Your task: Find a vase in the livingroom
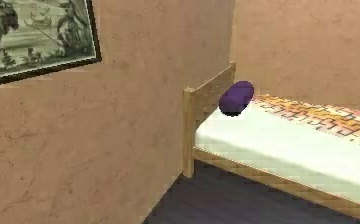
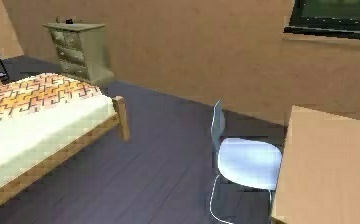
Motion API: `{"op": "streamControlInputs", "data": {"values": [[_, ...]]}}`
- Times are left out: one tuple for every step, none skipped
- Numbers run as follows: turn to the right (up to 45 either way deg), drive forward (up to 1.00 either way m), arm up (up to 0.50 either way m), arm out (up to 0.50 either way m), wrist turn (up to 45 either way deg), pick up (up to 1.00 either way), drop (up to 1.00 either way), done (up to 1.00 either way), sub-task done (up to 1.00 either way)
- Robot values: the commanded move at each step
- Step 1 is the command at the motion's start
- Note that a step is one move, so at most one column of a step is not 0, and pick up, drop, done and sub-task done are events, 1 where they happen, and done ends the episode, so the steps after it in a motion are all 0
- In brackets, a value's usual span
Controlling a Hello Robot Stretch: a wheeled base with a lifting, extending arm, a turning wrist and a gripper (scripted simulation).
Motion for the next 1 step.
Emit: {"op": "streamControlInputs", "data": {"values": [[-45.0,0.0,0.0,0.0,0.0,0.0,0.0,0.0,0.0]]}}
